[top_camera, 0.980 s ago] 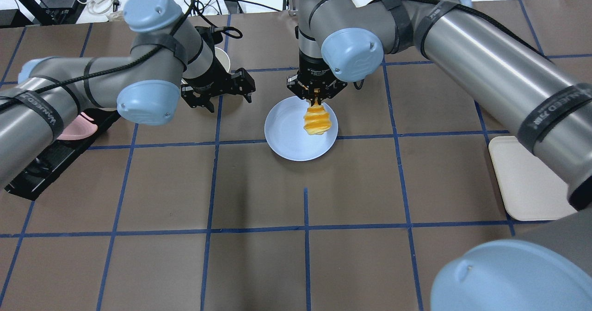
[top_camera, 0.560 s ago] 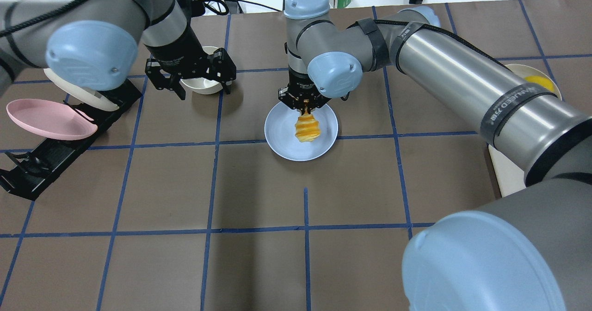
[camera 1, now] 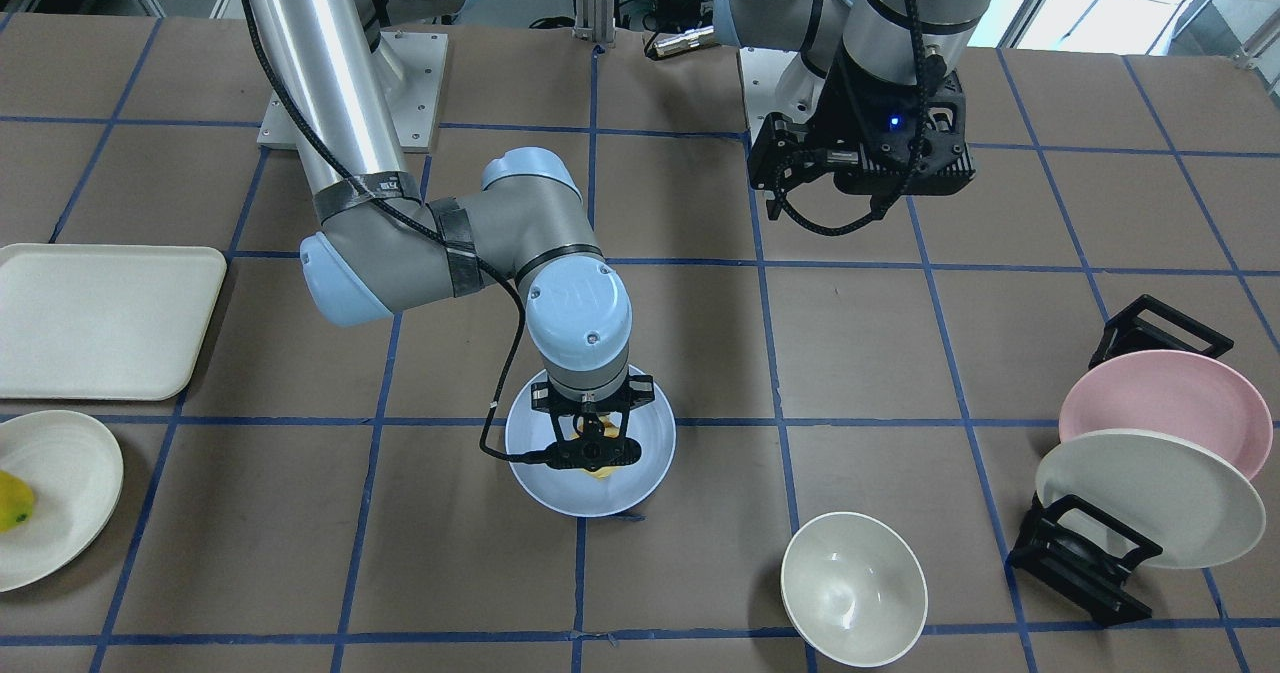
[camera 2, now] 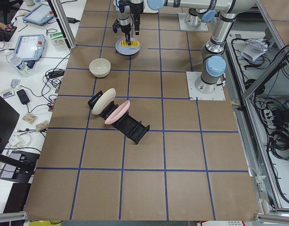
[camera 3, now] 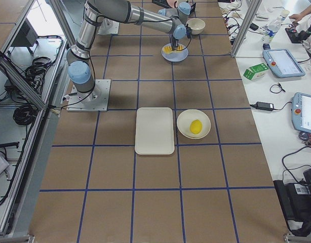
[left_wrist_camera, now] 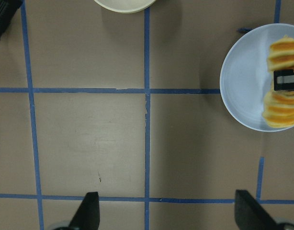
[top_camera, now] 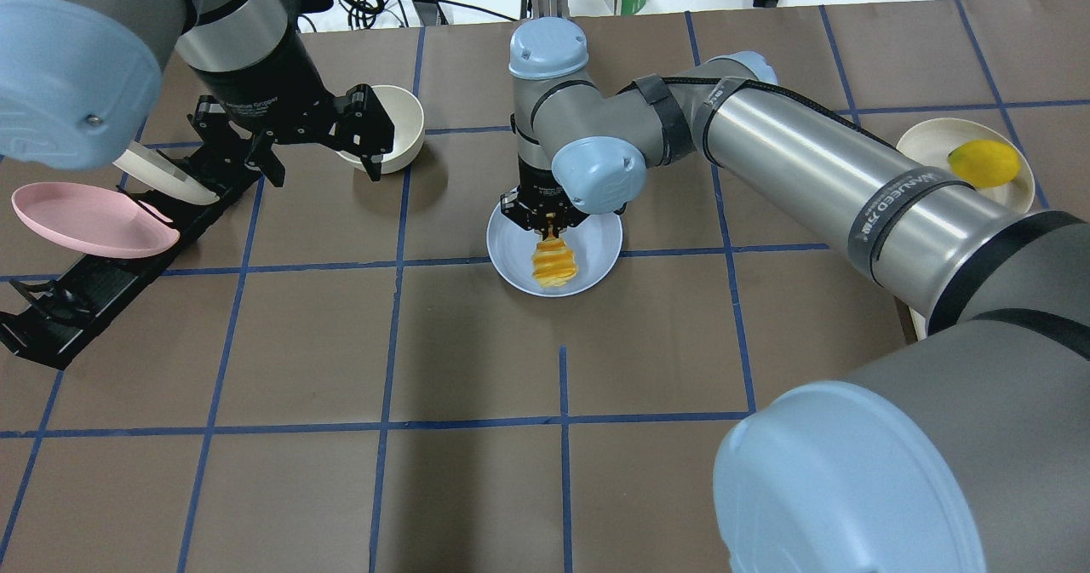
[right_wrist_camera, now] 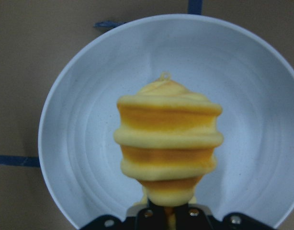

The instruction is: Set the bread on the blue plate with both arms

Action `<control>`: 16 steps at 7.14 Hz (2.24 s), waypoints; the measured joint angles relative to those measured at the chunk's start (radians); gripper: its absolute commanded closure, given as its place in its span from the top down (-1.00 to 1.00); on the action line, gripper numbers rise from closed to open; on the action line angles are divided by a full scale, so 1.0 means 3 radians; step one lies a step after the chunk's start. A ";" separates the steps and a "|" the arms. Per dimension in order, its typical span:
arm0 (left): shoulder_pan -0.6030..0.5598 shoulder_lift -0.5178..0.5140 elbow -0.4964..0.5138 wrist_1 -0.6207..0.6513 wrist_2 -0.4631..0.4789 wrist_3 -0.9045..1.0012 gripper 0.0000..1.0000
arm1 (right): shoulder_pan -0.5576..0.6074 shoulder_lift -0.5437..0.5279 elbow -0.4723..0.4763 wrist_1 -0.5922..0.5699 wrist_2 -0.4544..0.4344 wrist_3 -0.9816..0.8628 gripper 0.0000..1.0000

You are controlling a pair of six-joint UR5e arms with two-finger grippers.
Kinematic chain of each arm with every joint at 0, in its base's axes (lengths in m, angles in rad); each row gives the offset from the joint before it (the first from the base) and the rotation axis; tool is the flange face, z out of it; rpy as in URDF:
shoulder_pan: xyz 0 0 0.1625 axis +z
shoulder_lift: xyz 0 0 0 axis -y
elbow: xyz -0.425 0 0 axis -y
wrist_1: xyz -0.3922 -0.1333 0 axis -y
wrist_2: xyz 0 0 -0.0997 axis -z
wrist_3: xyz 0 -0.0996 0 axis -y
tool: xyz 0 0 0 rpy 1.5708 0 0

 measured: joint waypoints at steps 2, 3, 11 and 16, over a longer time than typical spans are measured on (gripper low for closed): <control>-0.0045 0.0060 -0.0006 0.0020 -0.0051 0.0032 1.00 | 0.0004 0.0031 0.0011 -0.0006 0.0004 -0.0001 0.63; -0.0054 0.0072 -0.0011 0.0028 -0.0044 0.0036 1.00 | 0.0005 0.0037 0.0011 -0.0005 0.0005 -0.0001 0.84; -0.0048 0.0029 -0.0033 0.0160 -0.0058 0.0040 1.00 | -0.0542 -0.0575 -0.0084 0.0541 -0.0062 -0.0053 1.00; -0.0040 0.0057 -0.0036 0.0158 -0.0059 0.0035 1.00 | -0.1171 -0.1595 -0.0041 0.1654 -0.0072 -0.0467 1.00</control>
